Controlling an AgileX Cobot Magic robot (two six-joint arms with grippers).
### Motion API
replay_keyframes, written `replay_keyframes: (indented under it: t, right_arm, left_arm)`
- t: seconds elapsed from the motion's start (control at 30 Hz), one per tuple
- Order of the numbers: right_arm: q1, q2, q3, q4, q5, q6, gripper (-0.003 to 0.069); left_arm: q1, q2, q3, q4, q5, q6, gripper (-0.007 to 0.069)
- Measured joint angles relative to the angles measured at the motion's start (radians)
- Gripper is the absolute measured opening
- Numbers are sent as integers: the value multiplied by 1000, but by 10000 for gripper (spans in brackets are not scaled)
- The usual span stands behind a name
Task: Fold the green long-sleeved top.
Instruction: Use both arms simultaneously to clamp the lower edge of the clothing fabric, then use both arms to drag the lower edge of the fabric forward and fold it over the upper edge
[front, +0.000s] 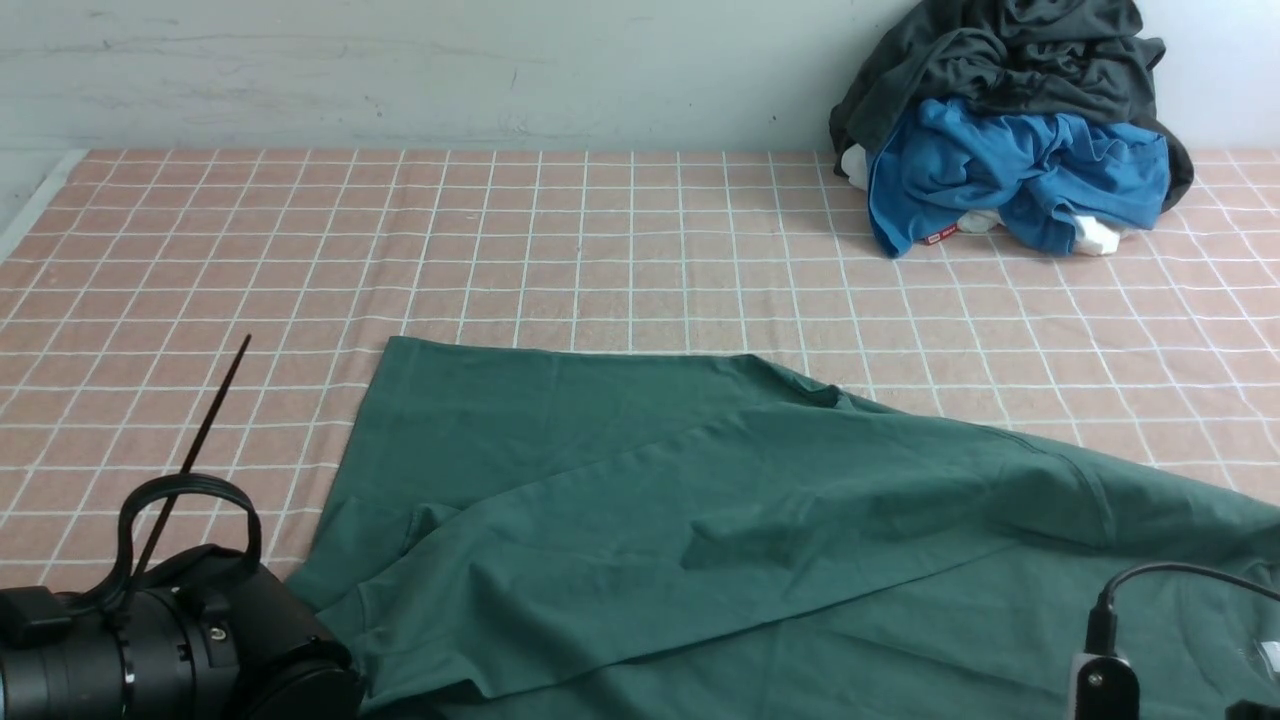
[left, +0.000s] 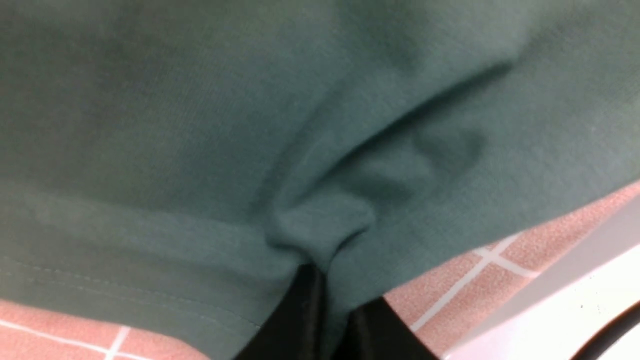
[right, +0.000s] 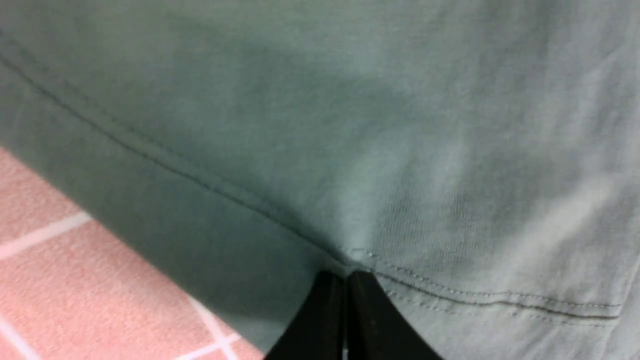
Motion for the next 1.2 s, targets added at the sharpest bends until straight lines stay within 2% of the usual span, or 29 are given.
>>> replay_keyframes:
  t: [0.2, 0.33, 0.43, 0.47, 0.5, 0.57, 0.6, 0.63, 0.67, 0.73, 0.77, 0.87, 1.03, 1.2]
  right_arm:
    - [0, -16, -105, 104, 182, -113, -9]
    - [-29, -20, -192, 142, 285, -142, -9]
    - [-85, -20, -250, 149, 305, -148, -10]
    - [-150, -20, -290, 153, 306, -150, -10]
    - [-157, -20, -295, 153, 306, -151, -10]
    - [-255, -18, -368, 173, 306, -157, -10]
    - [-271, -18, -381, 177, 306, -159, -10]
    - [-339, -5, -435, 202, 306, -171, -10]
    - [-339, -5, -441, 205, 306, -171, -10]
    - [-422, 39, -536, 260, 308, -200, -10]
    - [-433, 48, -544, 265, 308, -205, -10]
    - [-500, 155, -697, 340, 325, -246, -10]
    - [-529, 339, -904, 369, 356, -269, -10]
    - [-544, 511, -1111, 374, 404, -270, -10]
  left_arm:
    - [0, 0, 0, 0, -3, 0, 13]
    - [0, 0, -7, 0, 4, 0, 13]
    - [0, -3, -31, 1, 30, -4, 13]
    - [0, -17, -57, 9, 59, -10, 13]
    - [0, -17, -61, 9, 63, -10, 13]
    - [1, -41, -128, 42, 101, -31, 13]
    - [3, -45, -135, 47, 104, -34, 13]
    - [19, -55, -198, 74, 120, -45, 13]
    - [23, -56, -205, 76, 120, -46, 13]
    - [90, -55, -302, 98, 129, -47, 16]
    - [96, -54, -320, 99, 129, -47, 16]
    - [225, 1, -490, 107, 137, 5, 16]
    - [351, 152, -755, 109, 158, 81, 16]
    - [422, 320, -1011, 109, 189, 121, 16]
